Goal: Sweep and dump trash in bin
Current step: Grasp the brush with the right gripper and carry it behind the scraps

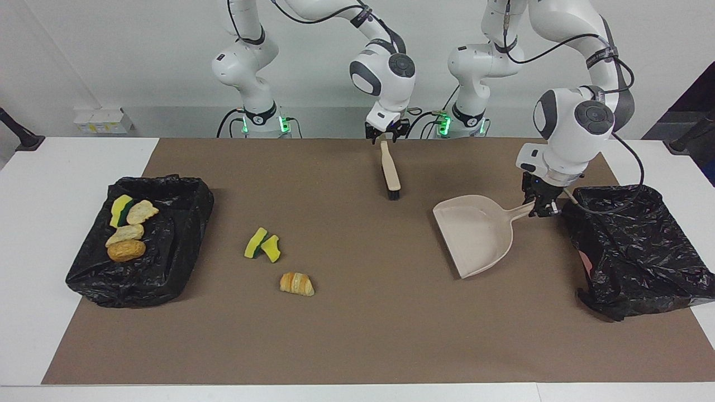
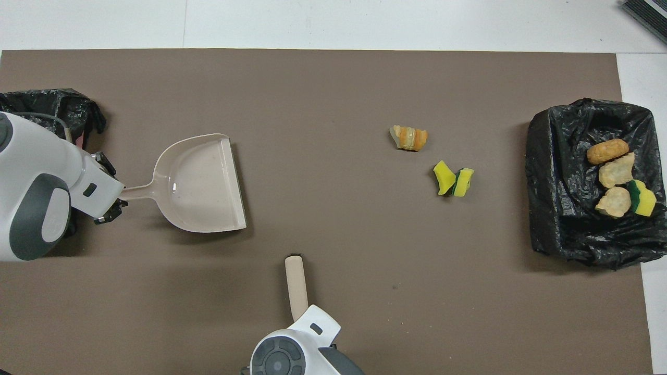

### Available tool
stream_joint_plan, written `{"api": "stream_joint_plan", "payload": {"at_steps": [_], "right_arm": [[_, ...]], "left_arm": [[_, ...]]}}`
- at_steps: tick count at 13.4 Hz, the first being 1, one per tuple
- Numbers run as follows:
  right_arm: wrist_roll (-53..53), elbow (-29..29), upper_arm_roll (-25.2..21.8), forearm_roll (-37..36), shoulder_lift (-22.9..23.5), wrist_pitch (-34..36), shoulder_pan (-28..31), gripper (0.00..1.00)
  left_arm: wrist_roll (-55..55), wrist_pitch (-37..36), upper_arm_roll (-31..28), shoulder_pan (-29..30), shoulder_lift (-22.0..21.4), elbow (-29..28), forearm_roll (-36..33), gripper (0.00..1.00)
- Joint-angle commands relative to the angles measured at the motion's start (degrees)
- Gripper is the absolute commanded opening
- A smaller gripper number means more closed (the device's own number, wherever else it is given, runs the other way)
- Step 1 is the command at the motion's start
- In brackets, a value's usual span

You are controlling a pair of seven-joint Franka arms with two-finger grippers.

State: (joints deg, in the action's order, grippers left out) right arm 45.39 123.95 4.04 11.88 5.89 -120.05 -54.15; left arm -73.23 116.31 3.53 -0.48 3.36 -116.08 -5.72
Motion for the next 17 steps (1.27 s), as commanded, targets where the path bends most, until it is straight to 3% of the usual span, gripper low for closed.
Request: {"api": "stream_joint_plan", "payload": {"at_steps": [1,4,10,17], "right_arm": [[1.1,1.1,0.2,1.5,-1.6,0.7,0.1,0.00],[1.0,-0.7,-0.2,1.5,-2.6,4.8,1.1,0.00],[-1.9,-5.2,-0.8,-3.3,-7.7,11.9,12.6,0.00],[-10.0,-11.1,-0.7,-14.4,-2.6,11.7,32.3,0.00]], "left_arm": [[0.3,1.3,0.3,0.2,-2.0,-2.9,-0.9,0.00],[0.9,2.0,0.5,-0.5,-3.2,-6.1,-0.8,0.00],[15.5,6.7,0.7,-6.7,-4.9,-10.8,-0.8,0.00],[27.3,10.5,0.8,-12.2,-8.4,-16.6,0.3,0.00]]}}
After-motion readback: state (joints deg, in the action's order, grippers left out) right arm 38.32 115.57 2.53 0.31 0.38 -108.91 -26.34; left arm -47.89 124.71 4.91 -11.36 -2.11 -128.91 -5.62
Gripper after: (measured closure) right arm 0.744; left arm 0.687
